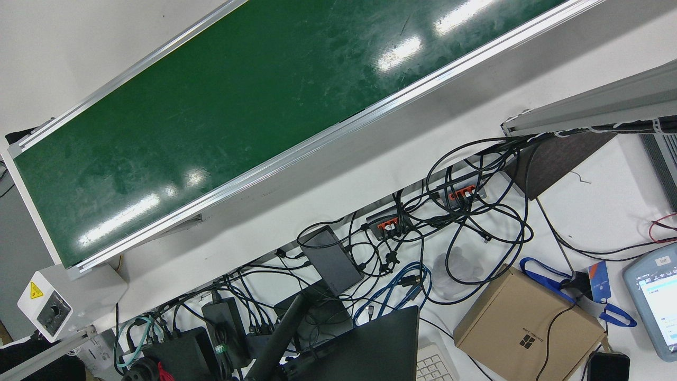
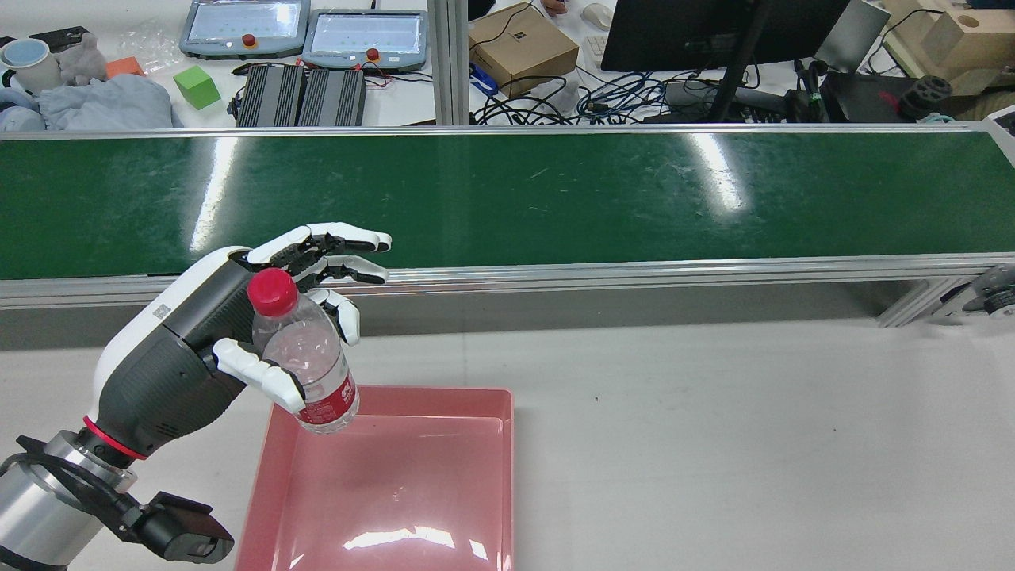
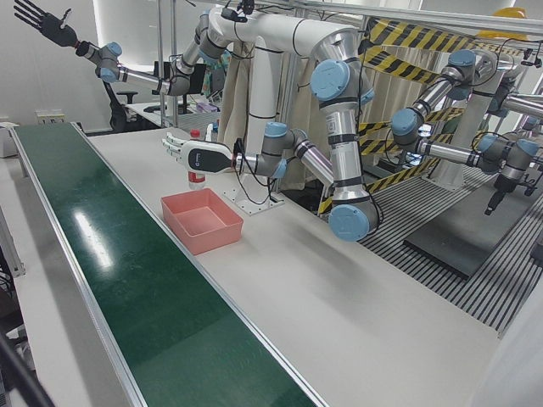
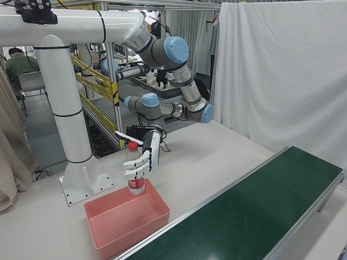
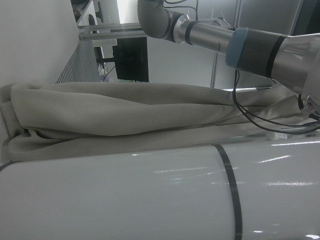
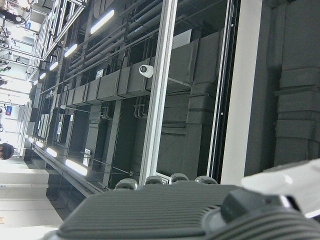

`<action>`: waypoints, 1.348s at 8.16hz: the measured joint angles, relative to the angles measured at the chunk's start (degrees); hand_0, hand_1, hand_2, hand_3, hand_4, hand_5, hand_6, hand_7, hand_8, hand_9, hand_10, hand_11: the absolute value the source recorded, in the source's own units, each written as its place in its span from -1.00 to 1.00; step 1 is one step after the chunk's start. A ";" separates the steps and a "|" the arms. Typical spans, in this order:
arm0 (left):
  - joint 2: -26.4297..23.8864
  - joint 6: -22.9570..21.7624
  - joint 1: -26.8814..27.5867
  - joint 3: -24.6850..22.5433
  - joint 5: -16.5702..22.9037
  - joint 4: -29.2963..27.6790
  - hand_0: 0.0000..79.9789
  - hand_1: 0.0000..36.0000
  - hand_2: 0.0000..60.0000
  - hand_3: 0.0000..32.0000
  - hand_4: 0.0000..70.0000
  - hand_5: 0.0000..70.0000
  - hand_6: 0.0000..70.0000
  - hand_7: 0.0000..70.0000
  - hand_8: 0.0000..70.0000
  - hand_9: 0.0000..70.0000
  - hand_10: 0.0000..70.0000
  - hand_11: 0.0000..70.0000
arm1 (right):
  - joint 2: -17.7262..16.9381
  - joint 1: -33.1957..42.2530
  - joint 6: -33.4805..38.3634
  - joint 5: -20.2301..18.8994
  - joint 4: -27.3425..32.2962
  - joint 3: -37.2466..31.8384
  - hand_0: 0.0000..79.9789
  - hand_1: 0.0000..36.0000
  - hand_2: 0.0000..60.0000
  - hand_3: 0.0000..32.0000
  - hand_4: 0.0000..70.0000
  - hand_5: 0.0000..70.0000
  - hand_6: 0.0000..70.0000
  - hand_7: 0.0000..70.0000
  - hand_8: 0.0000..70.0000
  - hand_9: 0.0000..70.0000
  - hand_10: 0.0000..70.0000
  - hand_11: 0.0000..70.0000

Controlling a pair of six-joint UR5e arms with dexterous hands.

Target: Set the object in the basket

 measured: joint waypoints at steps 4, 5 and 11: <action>4.01 -0.46 0.04 0.06 2.16 -6.28 -0.77 -1.00 -1.00 -1.00 -0.51 -0.31 -0.88 -0.88 -0.91 -0.88 -0.60 -0.44 | 0.00 0.00 0.00 0.00 0.00 0.00 -1.00 -1.00 -1.00 -1.00 -1.00 -1.00 -1.00 -1.00 -1.00 -1.00 -1.00 -1.00; 4.12 -0.45 0.05 0.08 2.46 -6.65 -0.78 -1.00 -1.00 -1.00 -0.51 -0.28 -0.89 -0.88 -0.92 -0.90 -0.60 -0.44 | 0.00 -0.02 0.00 0.00 0.00 0.00 -1.00 -1.00 -1.00 -1.00 -1.00 -1.00 -1.00 -1.00 -1.00 -1.00 -1.00 -1.00; 4.21 -0.52 0.05 0.15 2.71 -7.32 -0.73 -1.00 -1.00 -1.00 -0.45 -0.23 -0.87 -0.89 -0.90 -0.89 -0.63 -0.48 | 0.00 -0.03 0.00 0.00 -0.02 0.03 -1.00 -1.00 -1.00 -1.00 -1.00 -1.00 -1.00 -1.00 -1.00 -1.00 -1.00 -1.00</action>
